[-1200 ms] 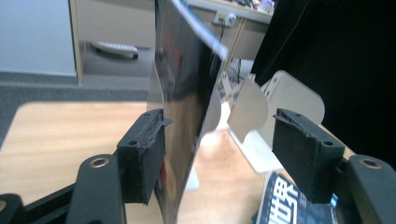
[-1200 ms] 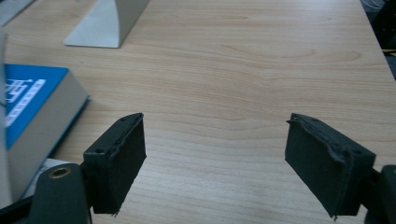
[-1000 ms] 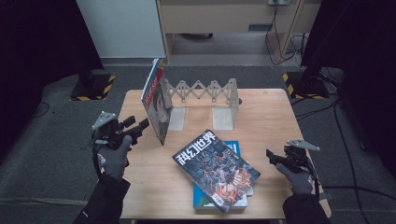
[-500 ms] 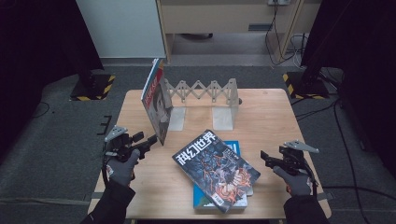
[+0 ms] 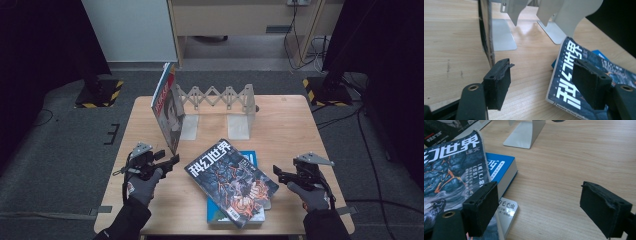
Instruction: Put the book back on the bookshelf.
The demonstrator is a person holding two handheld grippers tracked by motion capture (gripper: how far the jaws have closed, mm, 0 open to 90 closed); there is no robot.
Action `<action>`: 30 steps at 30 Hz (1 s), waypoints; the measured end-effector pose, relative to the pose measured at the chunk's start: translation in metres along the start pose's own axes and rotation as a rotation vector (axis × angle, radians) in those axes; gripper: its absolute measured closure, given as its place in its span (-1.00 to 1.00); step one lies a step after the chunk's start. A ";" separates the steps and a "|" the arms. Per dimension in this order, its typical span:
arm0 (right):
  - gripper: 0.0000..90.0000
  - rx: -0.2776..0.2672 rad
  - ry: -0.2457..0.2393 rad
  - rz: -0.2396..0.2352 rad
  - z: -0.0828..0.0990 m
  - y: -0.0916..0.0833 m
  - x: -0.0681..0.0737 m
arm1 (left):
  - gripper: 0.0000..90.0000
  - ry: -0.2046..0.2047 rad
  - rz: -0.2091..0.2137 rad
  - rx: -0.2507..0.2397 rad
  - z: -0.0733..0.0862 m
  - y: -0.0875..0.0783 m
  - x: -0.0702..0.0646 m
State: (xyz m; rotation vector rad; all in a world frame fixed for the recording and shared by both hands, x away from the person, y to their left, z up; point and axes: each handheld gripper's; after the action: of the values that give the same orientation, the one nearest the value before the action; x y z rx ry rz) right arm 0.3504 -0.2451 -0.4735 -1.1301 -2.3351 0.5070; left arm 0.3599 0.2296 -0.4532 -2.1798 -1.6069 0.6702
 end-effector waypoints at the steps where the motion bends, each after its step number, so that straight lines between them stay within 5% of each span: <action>1: -0.66 0.001 0.000 -0.003 0.000 0.001 0.001 | -0.32 -0.001 0.009 0.007 0.002 0.002 -0.001; 30: -0.69 0.068 -0.048 -0.076 0.010 0.018 0.026 | -0.35 0.094 0.079 0.182 0.021 0.053 -0.025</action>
State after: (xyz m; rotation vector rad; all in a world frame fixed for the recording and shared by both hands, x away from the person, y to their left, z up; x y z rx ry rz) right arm 0.3420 -0.2145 -0.4839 -1.0049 -2.3727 0.5876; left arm 0.3838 0.1899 -0.4954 -2.1174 -1.3635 0.6972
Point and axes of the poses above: each handheld gripper's, and its own axes: y roughly forward along the jaws, z roughly out of its underside, x roughly to its left, and after that the axes turned 14 degrees about -z, right-handed
